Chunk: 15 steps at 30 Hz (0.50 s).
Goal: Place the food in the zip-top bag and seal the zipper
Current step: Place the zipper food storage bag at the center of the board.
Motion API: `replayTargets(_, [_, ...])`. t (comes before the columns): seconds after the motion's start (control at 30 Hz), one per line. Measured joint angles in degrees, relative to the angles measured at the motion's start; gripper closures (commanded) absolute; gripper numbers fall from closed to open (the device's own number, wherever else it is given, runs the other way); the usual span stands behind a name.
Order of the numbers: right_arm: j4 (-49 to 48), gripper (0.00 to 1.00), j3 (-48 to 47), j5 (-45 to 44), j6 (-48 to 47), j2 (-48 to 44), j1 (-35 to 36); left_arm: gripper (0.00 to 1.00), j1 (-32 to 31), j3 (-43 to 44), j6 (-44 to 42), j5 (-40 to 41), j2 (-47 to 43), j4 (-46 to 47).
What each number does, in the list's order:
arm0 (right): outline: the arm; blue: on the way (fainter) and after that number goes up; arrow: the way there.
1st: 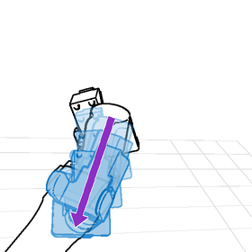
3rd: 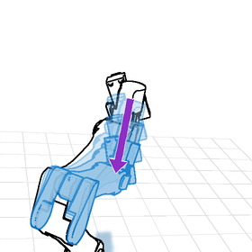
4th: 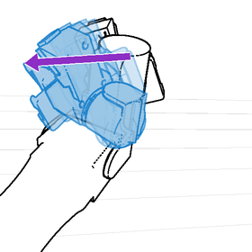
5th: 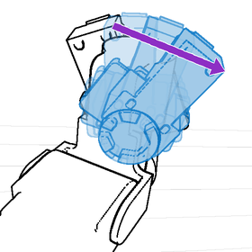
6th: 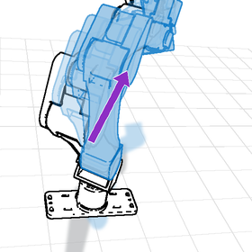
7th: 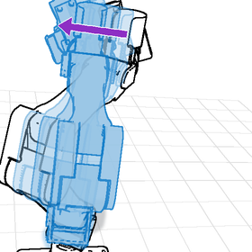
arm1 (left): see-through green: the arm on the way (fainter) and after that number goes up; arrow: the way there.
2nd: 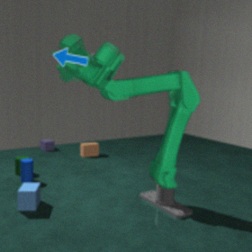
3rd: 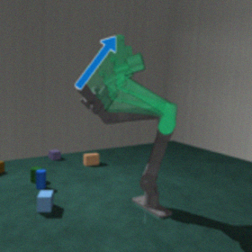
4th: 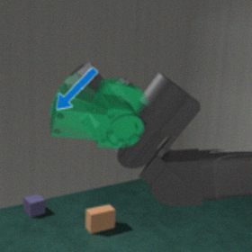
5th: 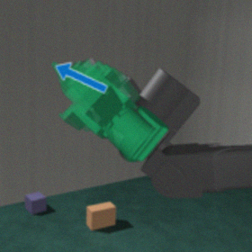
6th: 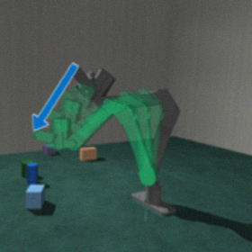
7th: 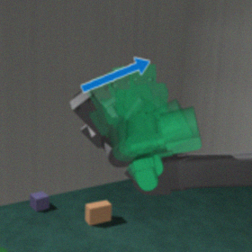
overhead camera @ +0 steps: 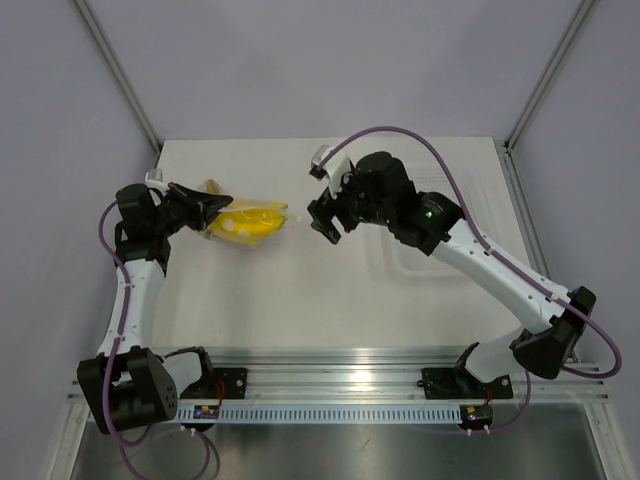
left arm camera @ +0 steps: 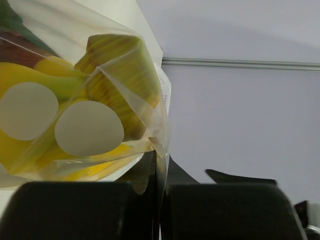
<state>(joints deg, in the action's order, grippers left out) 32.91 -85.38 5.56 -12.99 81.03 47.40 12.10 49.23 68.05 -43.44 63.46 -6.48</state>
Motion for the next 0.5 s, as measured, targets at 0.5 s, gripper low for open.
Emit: replayTargets(0.5, [2.08, 0.08, -18.71, -2.23, 0.07, 16.74, 2.93, 1.0, -5.86, 6.45, -3.65, 0.15, 2.4, -2.05])
